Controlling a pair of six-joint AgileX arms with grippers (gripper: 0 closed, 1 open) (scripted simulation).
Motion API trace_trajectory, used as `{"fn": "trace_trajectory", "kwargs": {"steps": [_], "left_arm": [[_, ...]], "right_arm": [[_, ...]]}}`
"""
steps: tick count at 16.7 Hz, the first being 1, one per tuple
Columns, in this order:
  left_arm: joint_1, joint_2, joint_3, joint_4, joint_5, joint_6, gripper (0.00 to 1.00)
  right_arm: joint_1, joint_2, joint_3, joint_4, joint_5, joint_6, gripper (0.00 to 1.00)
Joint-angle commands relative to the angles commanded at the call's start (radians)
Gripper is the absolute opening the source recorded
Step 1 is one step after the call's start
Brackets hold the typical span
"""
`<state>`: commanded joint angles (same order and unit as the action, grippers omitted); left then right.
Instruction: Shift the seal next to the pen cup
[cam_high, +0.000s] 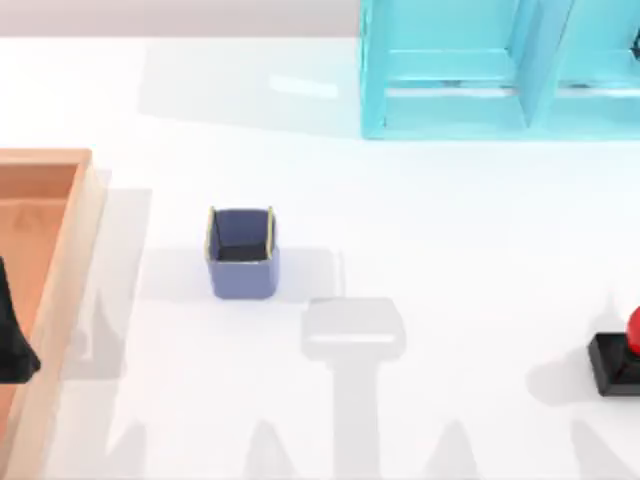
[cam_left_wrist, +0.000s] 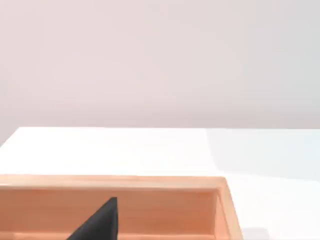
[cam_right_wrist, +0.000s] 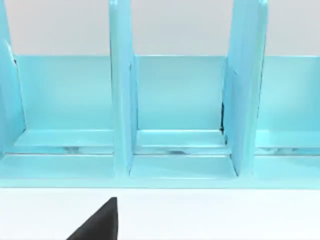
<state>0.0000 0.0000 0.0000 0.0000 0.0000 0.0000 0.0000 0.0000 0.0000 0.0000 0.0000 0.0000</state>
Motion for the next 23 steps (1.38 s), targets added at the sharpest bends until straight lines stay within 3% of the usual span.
{"fn": "trace_trajectory", "kwargs": {"steps": [4,8,18,23], "left_arm": [[0.0,0.0,0.0,0.0,0.0,0.0,1.0],[0.0,0.0,0.0,0.0,0.0,0.0,1.0],[0.0,0.0,0.0,0.0,0.0,0.0,1.0],[0.0,0.0,0.0,0.0,0.0,0.0,1.0]], "right_arm": [[0.007,0.033,0.033,-0.033,-0.002,0.006,1.0],[0.036,0.225,0.219,-0.211,-0.003,0.034,1.0],[0.138,1.168,0.912,-0.939,-0.002,0.144,1.0],[0.176,1.472,1.179,-1.191,-0.001,0.185,1.0]]}}
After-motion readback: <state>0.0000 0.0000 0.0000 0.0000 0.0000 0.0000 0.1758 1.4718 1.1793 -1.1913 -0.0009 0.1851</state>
